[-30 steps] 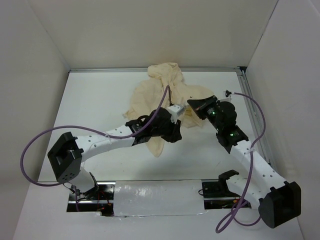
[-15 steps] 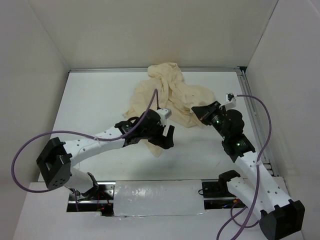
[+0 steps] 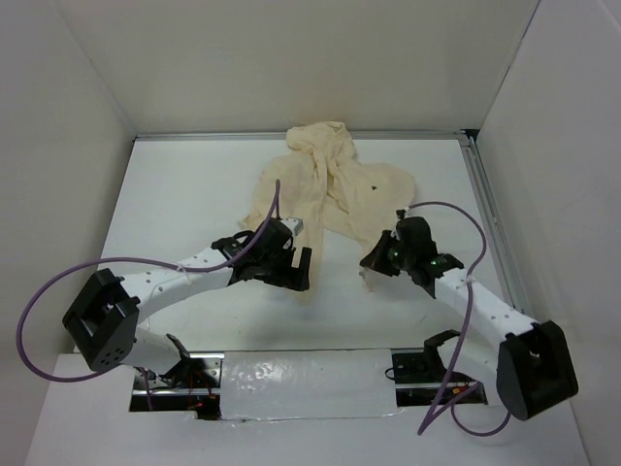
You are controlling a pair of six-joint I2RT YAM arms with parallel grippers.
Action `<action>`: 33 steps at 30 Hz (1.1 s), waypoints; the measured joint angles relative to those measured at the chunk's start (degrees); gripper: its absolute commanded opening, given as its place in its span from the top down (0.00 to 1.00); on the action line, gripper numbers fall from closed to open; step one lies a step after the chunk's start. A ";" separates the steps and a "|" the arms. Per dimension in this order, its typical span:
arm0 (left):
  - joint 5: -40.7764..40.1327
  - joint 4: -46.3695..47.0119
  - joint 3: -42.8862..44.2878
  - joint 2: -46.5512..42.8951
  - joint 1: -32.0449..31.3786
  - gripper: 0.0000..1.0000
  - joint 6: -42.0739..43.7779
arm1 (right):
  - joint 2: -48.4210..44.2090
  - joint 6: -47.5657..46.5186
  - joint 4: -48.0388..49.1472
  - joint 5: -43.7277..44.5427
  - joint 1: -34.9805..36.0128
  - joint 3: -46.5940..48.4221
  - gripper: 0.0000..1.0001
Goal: Zip up the jacket
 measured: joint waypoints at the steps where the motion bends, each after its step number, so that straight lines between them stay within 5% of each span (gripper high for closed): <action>1: 0.20 -0.07 -0.61 0.00 0.00 0.01 -0.07 | 2.27 0.26 -0.07 0.02 0.46 -0.07 1.00; 4: 0.31 0.00 -1.25 0.09 0.02 0.01 -0.17 | 8.02 0.98 -0.17 0.61 1.49 -0.04 0.90; 5: 0.33 0.02 -1.25 0.24 0.02 0.01 -0.24 | 9.70 1.07 -0.24 1.07 1.73 0.07 0.71; 7: 0.42 0.20 -1.25 0.66 0.02 0.01 -0.28 | 13.09 1.20 -1.27 2.16 1.97 0.81 0.49; 8: 0.42 0.24 -1.27 0.83 0.02 0.01 -0.28 | 14.51 0.79 -1.77 2.64 2.10 1.29 0.28; 9: 0.42 0.33 -1.31 0.92 0.02 0.01 -0.28 | 15.74 0.39 -2.93 3.30 2.36 2.03 0.26; 10: 0.42 0.46 -1.42 0.92 0.02 0.01 -0.28 | 16.50 -0.17 -4.17 4.15 2.75 2.84 0.10; 25: 0.68 2.40 -3.58 0.92 0.04 0.01 -0.20 | 10.58 -9.33 -20.28 21.03 16.13 13.09 0.08; 33: 1.07 3.15 -4.63 0.90 0.13 0.01 0.02 | 17.86 -16.65 -20.87 24.50 19.12 19.28 0.10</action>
